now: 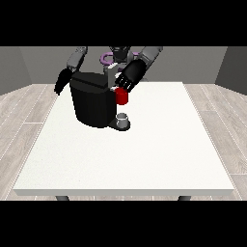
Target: Insert the coffee pod into the coffee machine and close the lid
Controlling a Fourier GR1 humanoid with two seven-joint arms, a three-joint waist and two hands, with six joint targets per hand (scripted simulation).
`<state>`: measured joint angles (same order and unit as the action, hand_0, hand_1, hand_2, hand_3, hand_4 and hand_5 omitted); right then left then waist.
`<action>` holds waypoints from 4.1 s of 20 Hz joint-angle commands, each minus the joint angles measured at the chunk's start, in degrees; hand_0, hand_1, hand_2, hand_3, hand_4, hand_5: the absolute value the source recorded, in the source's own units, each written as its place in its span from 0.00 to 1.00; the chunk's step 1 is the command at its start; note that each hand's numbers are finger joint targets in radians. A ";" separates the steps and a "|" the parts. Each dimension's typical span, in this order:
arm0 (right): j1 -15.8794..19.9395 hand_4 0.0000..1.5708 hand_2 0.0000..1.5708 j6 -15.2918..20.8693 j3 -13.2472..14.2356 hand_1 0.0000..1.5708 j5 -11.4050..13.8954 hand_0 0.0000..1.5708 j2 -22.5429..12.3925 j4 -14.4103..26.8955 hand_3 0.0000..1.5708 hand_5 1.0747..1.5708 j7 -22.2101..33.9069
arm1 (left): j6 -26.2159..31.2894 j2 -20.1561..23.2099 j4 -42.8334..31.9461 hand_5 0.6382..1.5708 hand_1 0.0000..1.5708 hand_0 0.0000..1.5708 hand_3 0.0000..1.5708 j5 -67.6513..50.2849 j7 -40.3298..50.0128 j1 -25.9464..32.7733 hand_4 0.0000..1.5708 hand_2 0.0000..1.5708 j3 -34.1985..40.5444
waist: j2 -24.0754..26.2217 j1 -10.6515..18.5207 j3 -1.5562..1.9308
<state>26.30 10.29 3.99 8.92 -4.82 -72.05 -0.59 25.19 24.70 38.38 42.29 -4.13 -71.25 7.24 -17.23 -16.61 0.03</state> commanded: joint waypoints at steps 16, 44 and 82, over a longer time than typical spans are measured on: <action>1.06 0.00 0.00 -1.28 -0.96 0.00 0.02 0.00 -0.35 -1.56 0.00 1.00 4.04 | -4.66 0.37 -2.46 1.00 0.76 0.76 0.75 1.68 -1.95 -0.75 0.23 0.77 0.60 | -0.03 -2.31 -0.04; 1.59 0.14 0.00 0.10 -2.00 0.00 1.96 0.00 -0.43 -3.67 0.00 1.00 3.84 | -11.52 4.92 -3.92 1.00 0.78 0.78 0.62 5.96 -10.34 -2.12 0.00 0.77 0.51 | -4.34 -3.77 -0.03; -14.05 0.00 0.00 1.90 2.67 0.00 -0.71 0.00 1.05 5.62 0.00 1.00 -2.18 | -12.14 -12.34 -1.36 1.00 0.00 0.00 0.00 -6.17 -14.19 16.46 0.13 0.00 8.33 | 18.95 12.53 -0.20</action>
<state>15.68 11.21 5.51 8.75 -4.11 -67.27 -2.27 13.68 18.35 36.72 44.65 -16.30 -59.79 9.11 -3.29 -7.78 -0.04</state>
